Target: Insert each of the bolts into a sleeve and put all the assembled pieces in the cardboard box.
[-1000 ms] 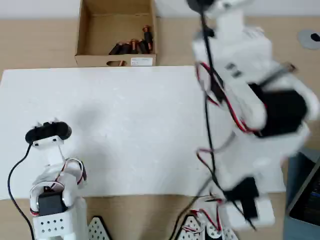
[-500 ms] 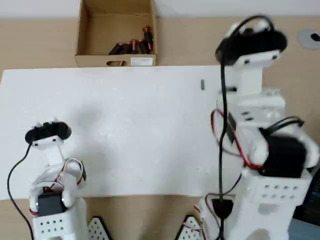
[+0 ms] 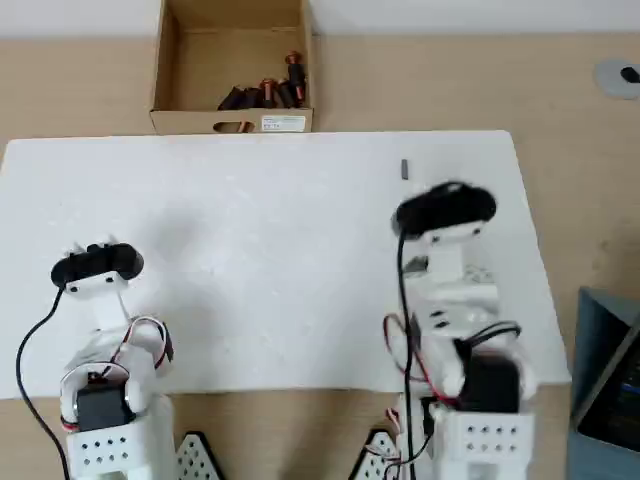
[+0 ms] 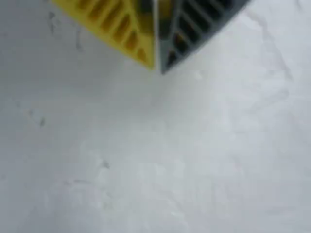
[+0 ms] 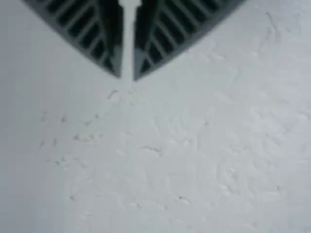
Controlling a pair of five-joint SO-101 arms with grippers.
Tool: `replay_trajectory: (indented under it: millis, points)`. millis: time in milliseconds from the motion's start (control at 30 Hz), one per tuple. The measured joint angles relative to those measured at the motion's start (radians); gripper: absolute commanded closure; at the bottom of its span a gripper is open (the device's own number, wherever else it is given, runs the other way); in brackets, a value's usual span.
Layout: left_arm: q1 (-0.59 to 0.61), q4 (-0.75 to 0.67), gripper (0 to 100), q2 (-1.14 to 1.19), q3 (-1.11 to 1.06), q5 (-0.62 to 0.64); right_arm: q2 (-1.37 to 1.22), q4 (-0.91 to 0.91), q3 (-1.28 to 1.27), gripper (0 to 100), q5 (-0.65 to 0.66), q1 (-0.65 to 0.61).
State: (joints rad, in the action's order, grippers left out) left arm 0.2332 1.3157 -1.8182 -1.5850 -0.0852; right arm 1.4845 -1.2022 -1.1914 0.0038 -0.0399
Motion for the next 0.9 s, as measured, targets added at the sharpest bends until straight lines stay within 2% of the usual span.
replay_trajectory:
  millis: [233, 367, 900]
  points:
    - [0.0, 0.0, 100, 0.0, 0.0, 0.0, 0.281, 0.006, -0.278, 99.0, 0.002, -0.003]
    - [0.0, 0.0, 100, 0.0, 0.0, 0.0, 0.319, 0.006, -0.41, 99.0, 0.031, -0.003]
    - [0.0, 0.0, 100, 0.0, 0.0, 0.0, 0.319, 0.009, -0.463, 99.0, 0.034, -0.003]
